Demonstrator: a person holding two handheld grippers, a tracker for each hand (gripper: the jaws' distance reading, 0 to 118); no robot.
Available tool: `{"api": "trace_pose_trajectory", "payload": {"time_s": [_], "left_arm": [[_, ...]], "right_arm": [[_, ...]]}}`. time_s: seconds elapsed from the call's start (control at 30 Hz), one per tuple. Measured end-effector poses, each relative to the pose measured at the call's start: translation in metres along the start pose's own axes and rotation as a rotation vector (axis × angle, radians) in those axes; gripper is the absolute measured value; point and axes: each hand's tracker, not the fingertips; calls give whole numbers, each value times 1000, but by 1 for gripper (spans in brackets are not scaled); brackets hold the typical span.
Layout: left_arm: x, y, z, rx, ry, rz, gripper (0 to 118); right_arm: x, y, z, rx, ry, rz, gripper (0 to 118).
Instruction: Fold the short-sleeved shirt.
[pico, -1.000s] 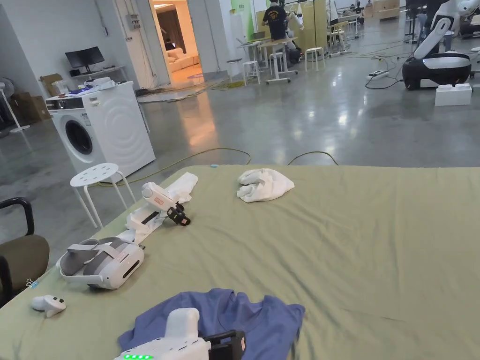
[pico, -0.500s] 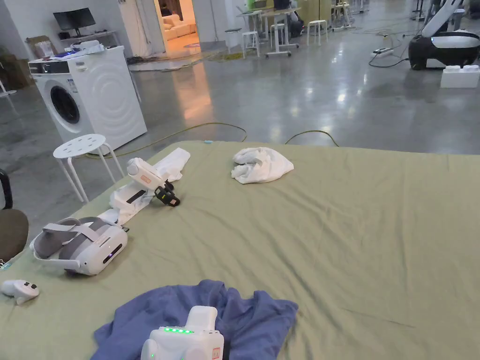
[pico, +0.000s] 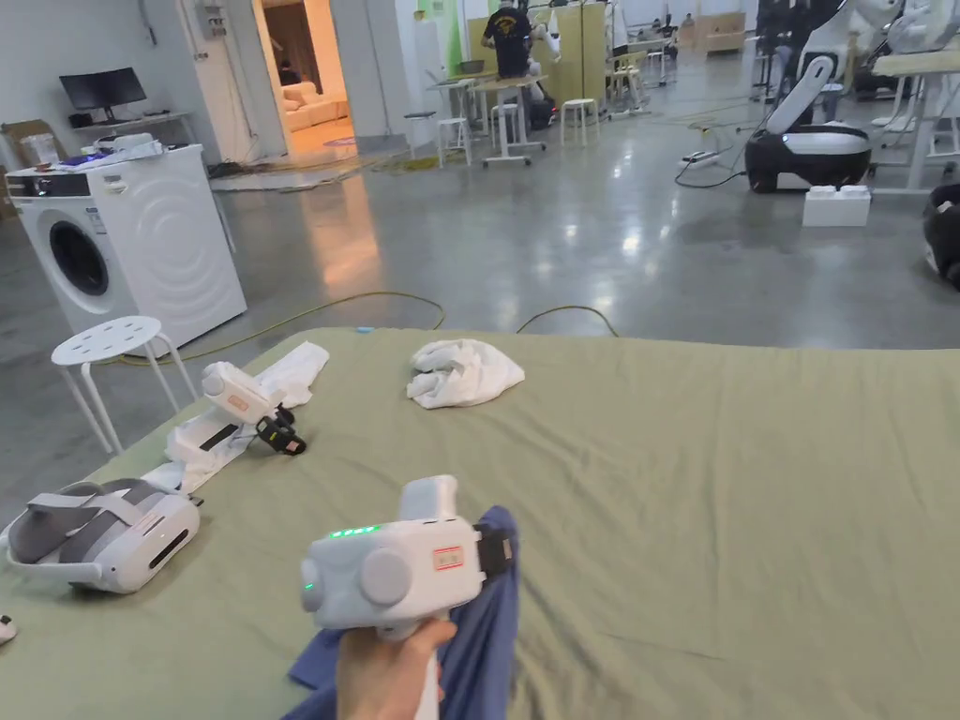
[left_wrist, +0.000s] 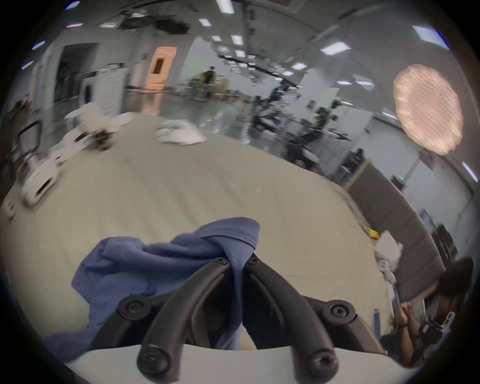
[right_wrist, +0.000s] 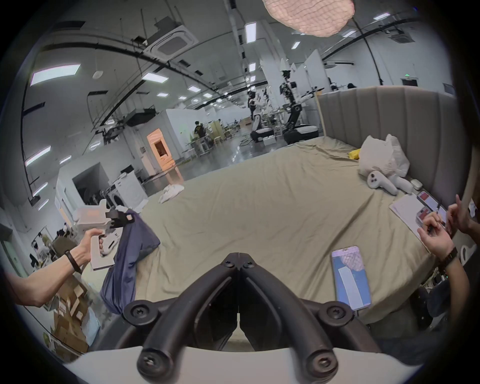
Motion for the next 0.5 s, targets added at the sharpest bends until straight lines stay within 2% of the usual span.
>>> {"api": "trace_pose_trajectory", "payload": {"time_s": [0.03,0.17,0.3,0.5], "left_arm": [[52,-2,-5,-14,-53,-55,7],[170,-22,-54,-67,-290,-208,7],[282,-86,-90,-228,-513,-305,7],[366,-234,-102,-510,-673,-442,7]], "right_arm": [[3,-1,5,8,-13,-5,0],[16,-3,22,24,-77,-7,0],[27,-6,41,35,-125,-35,0],[38,-16,62,32,-186,-40,0]]}}
